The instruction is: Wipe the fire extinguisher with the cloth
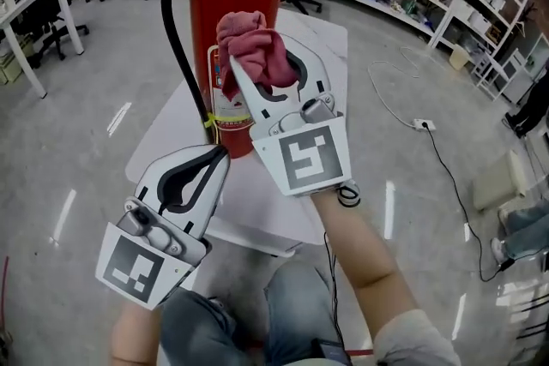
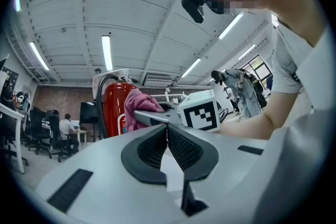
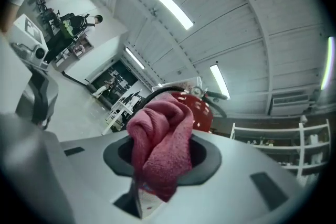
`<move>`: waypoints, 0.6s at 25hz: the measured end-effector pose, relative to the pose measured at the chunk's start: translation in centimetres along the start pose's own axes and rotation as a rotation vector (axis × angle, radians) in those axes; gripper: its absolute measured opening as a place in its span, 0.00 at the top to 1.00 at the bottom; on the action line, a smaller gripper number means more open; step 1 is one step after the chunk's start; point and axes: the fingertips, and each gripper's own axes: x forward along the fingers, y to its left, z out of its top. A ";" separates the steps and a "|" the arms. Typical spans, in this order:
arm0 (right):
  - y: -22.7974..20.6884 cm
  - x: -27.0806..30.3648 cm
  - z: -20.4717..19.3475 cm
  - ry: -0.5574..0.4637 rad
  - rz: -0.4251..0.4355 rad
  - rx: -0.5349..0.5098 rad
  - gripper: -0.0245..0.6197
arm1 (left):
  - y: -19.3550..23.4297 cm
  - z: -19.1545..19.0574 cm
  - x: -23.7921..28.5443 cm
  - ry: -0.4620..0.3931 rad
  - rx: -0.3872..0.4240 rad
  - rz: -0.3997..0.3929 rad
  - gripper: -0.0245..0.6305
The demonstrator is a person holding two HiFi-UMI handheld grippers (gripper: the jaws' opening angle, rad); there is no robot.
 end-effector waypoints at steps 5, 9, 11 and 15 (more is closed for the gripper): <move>4.4 -1.9 -5.9 0.111 0.050 0.008 0.73 | 0.4 -0.3 -0.7 0.013 -0.012 0.029 0.94; 8.3 -3.7 -11.0 0.228 0.098 0.037 0.73 | 0.4 -0.6 -0.9 0.013 -0.014 0.040 0.94; 10.0 -4.5 -13.2 0.282 0.134 0.024 0.73 | 0.2 -0.8 -0.8 0.010 -0.016 0.039 0.94; 11.1 -4.9 -14.7 0.343 0.173 0.025 0.73 | -0.3 -1.0 -0.8 0.016 -0.014 0.031 0.94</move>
